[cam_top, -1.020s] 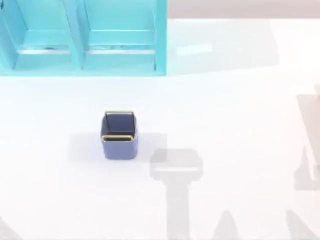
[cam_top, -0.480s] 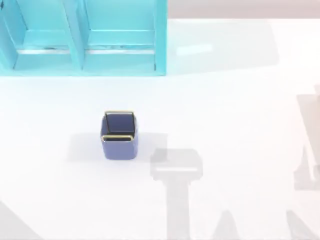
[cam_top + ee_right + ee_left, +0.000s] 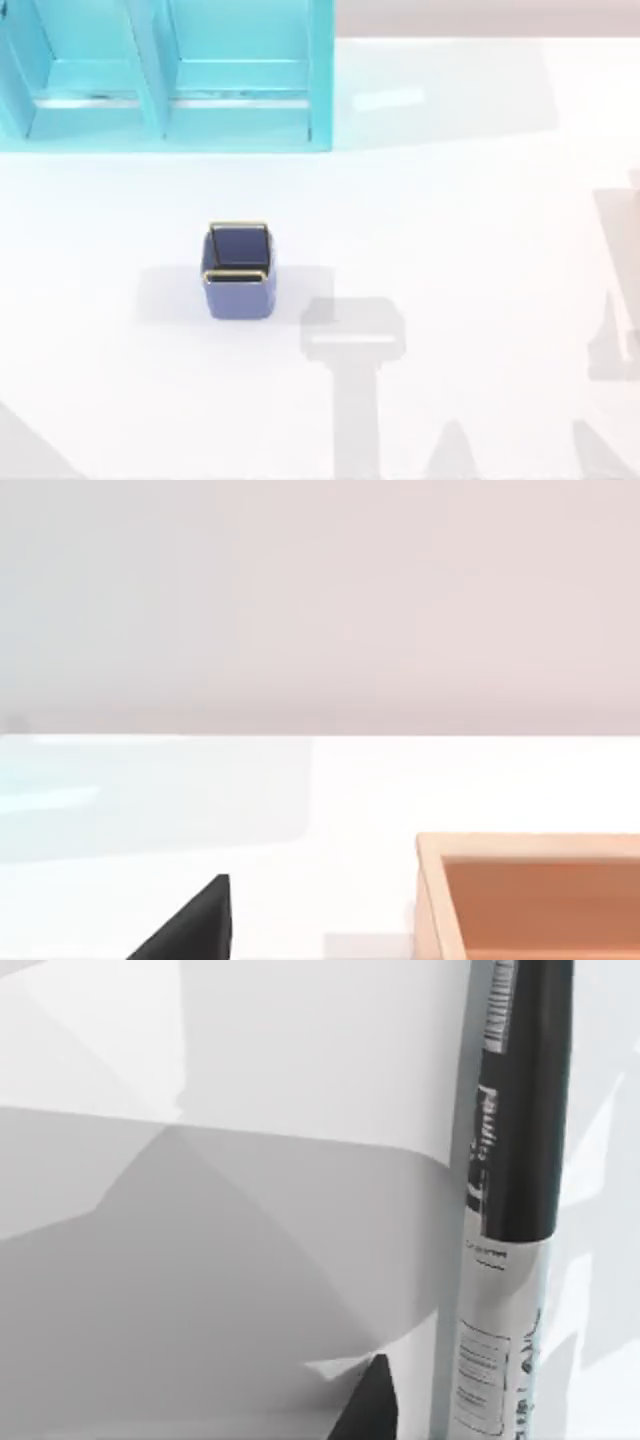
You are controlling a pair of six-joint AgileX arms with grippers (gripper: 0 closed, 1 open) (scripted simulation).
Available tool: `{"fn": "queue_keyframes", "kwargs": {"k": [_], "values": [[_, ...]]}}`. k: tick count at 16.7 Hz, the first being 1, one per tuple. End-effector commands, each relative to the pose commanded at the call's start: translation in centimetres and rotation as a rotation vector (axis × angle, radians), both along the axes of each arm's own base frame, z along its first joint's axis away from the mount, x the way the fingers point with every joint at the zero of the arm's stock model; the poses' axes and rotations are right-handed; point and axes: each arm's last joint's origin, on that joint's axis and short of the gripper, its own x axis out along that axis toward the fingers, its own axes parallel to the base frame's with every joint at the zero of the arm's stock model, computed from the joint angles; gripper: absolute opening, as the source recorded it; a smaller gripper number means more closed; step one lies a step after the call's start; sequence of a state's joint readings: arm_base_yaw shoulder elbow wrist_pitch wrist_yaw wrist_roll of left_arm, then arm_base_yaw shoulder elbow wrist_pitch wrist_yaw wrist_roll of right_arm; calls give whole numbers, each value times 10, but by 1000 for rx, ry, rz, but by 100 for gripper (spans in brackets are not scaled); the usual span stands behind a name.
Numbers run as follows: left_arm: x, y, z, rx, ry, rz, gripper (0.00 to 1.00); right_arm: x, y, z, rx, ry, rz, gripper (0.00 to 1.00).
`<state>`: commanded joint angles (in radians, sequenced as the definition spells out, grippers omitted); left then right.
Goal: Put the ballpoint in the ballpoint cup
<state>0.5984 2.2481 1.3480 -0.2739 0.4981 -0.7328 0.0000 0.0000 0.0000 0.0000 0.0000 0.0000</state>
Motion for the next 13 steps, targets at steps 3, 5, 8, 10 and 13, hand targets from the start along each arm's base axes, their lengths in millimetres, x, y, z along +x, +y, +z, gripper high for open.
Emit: {"fn": "queue_keyframes", "kwargs": {"k": [3,5,8,10,13], "values": [[0,0,0,0,0,0,25,0,0,0,0,0,0,100],[0,0,0,0,0,0,10,0,0,0,0,0,0,100],[0,0,0,0,0,0,0,0,0,0,0,0,0,100],[0,0,0,0,0,0,0,0,0,0,0,0,0,100],[0,0,0,0,0,0,0,0,0,0,0,0,0,100]]}}
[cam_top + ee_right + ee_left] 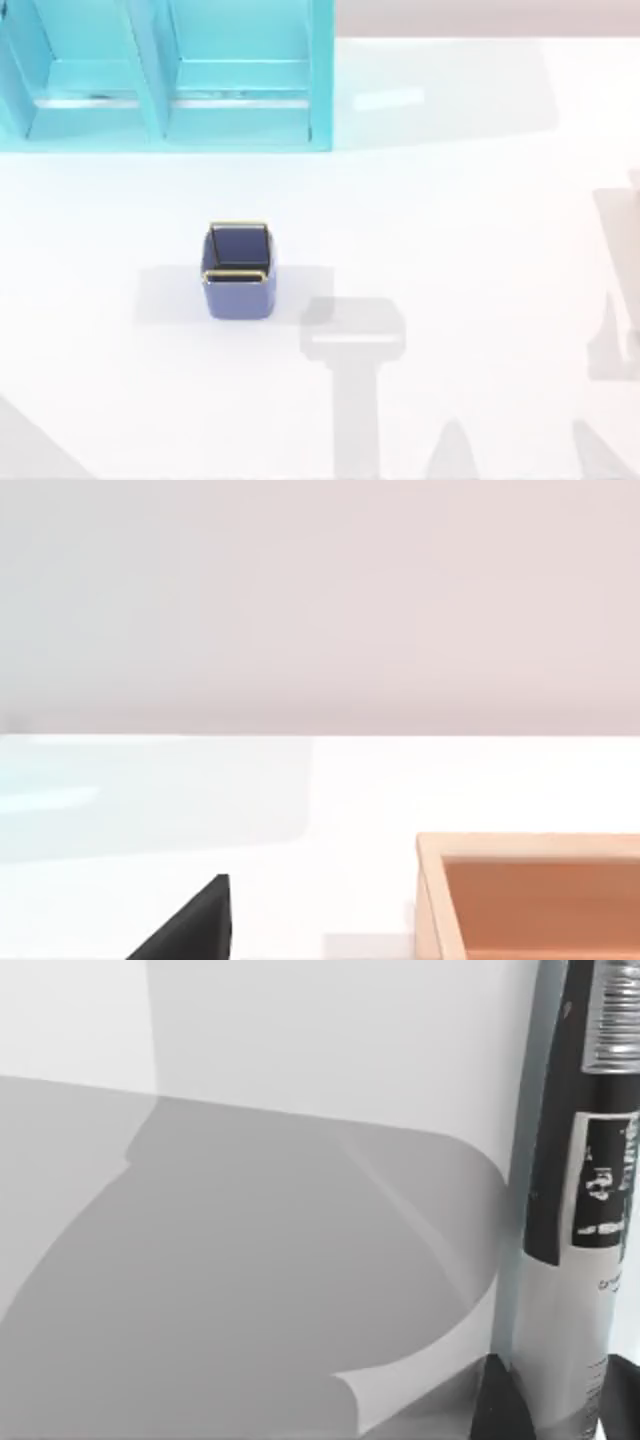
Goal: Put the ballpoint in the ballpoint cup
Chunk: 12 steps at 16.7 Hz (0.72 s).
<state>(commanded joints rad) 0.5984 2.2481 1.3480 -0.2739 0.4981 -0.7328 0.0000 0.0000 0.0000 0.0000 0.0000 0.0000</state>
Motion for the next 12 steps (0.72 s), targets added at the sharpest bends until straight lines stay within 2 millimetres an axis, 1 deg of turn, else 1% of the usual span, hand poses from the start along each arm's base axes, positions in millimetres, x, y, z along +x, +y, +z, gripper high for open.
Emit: {"fn": "queue_keyframes", "kwargs": {"k": [1,2,4,6,9,12], "values": [[0,0,0,0,0,0,0,0,0,0,0,0,0,100],[-6,11,24,24,-32,23,0,0,0,0,0,0,0,100],[-9,13,29,25,-33,23,0,0,0,0,0,0,0,100],[-22,18,45,27,-33,22,0,0,0,0,0,0,0,100],[-54,26,82,22,-25,19,0,0,0,0,0,0,0,100],[-97,26,123,10,-15,21,0,0,0,0,0,0,0,100]]}}
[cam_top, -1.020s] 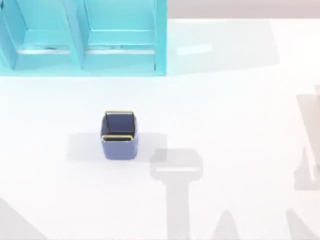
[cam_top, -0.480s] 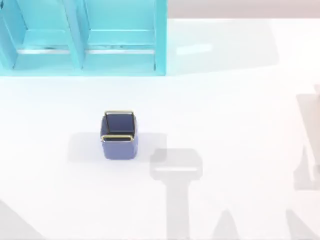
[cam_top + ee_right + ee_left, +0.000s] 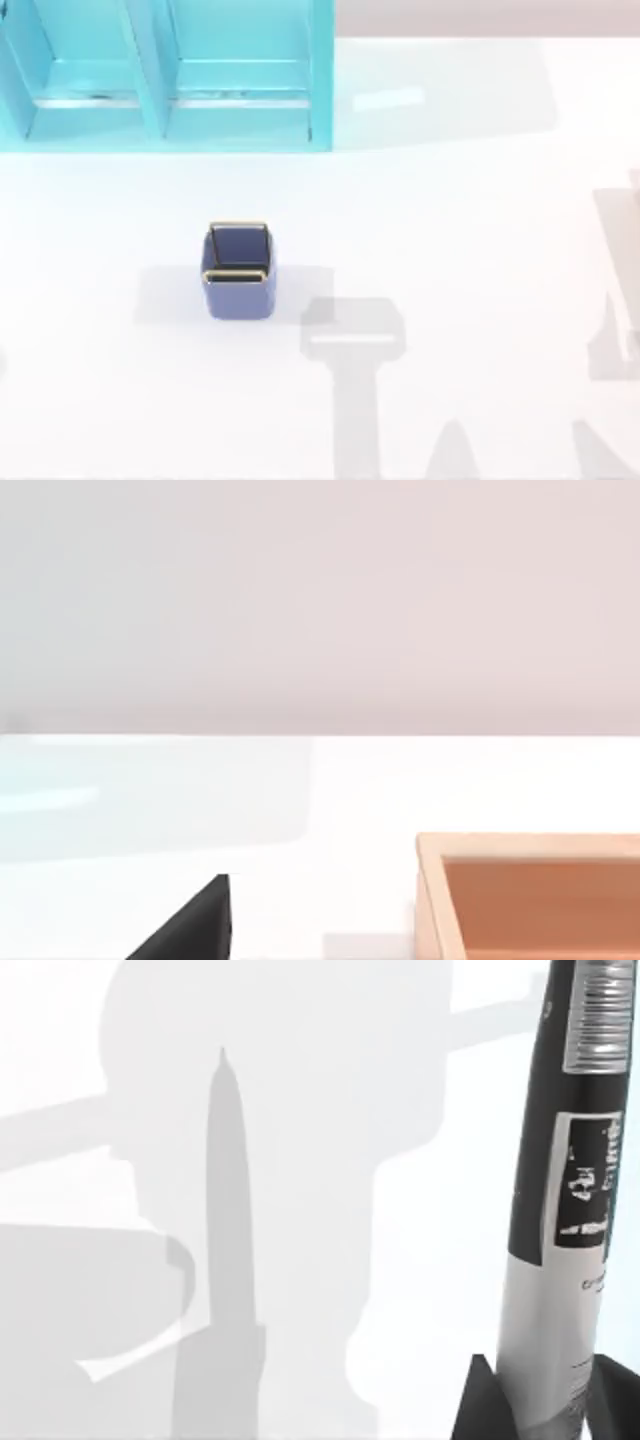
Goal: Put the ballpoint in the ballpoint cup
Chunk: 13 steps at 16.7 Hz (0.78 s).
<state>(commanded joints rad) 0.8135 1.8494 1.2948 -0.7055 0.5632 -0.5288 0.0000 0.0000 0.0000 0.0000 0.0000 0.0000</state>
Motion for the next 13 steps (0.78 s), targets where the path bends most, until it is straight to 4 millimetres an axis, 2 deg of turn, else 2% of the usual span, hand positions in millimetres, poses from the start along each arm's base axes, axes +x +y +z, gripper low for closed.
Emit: {"fn": "queue_keyframes", "kwargs": {"k": [3,5,9,13], "values": [[-39,-7,36,5,-8,3,0,0,0,0,0,0,0,100],[-55,-11,48,12,-15,2,0,0,0,0,0,0,0,100],[-59,-12,51,14,-17,2,0,0,0,0,0,0,0,100],[-50,-16,51,33,4,-14,0,0,0,0,0,0,0,100]]}}
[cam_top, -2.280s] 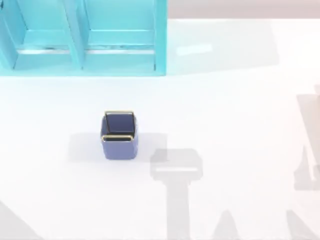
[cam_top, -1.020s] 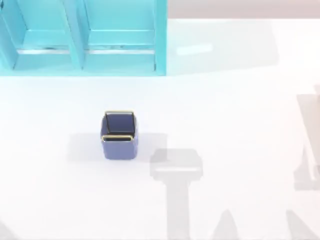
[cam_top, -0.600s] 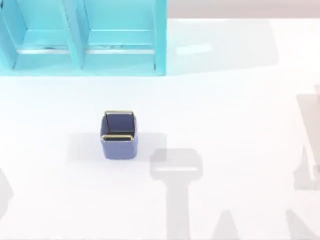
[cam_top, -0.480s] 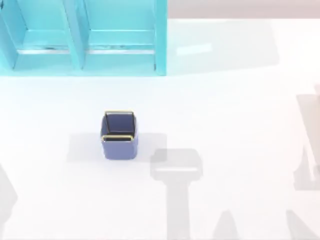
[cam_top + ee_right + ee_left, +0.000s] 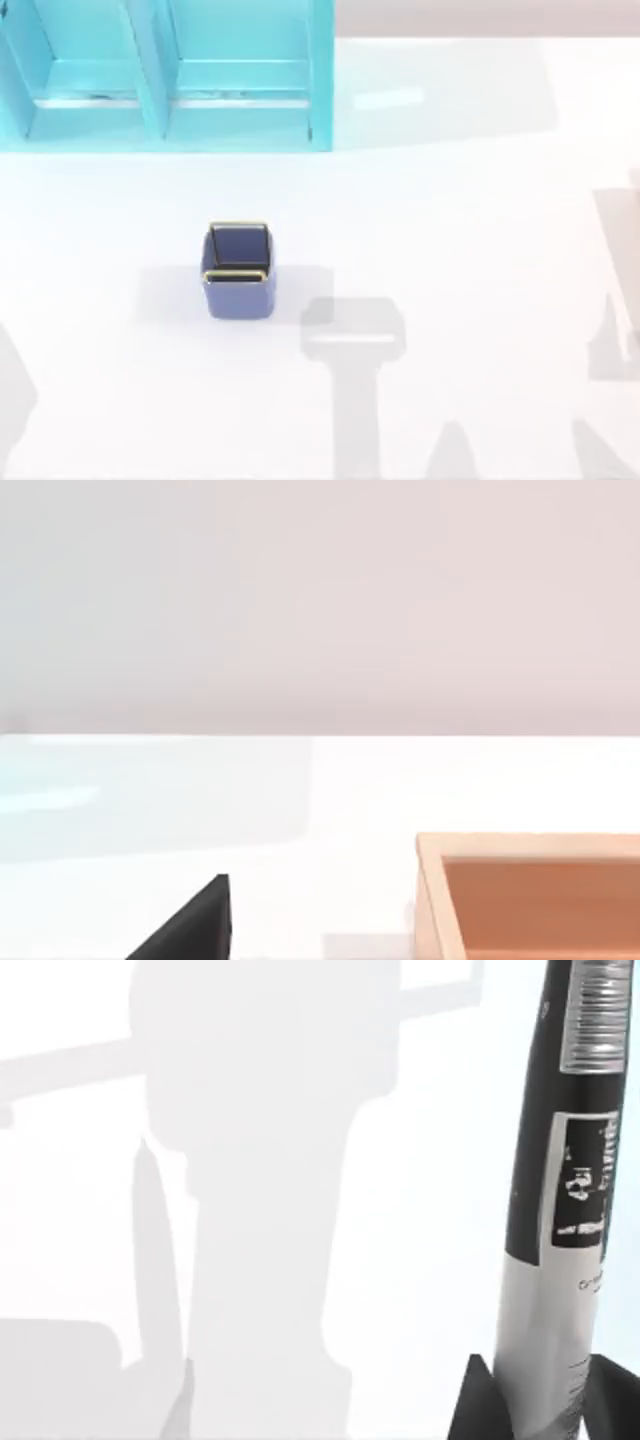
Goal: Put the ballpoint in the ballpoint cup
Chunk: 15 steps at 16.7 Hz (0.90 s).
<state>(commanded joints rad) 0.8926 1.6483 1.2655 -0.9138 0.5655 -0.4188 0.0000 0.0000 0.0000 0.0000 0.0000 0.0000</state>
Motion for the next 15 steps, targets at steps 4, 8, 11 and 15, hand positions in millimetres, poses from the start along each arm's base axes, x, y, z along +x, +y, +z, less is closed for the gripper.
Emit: {"fn": "queue_keyframes", "kwargs": {"k": [4,8,11,15], "values": [[41,-30,-4,98,113,-68,0,0,0,0,0,0,0,100],[96,-98,-17,294,277,-167,0,0,0,0,0,0,0,100],[128,-173,-33,513,378,-241,0,0,0,0,0,0,0,100],[136,-290,-53,887,387,-304,0,0,0,0,0,0,0,100]]}}
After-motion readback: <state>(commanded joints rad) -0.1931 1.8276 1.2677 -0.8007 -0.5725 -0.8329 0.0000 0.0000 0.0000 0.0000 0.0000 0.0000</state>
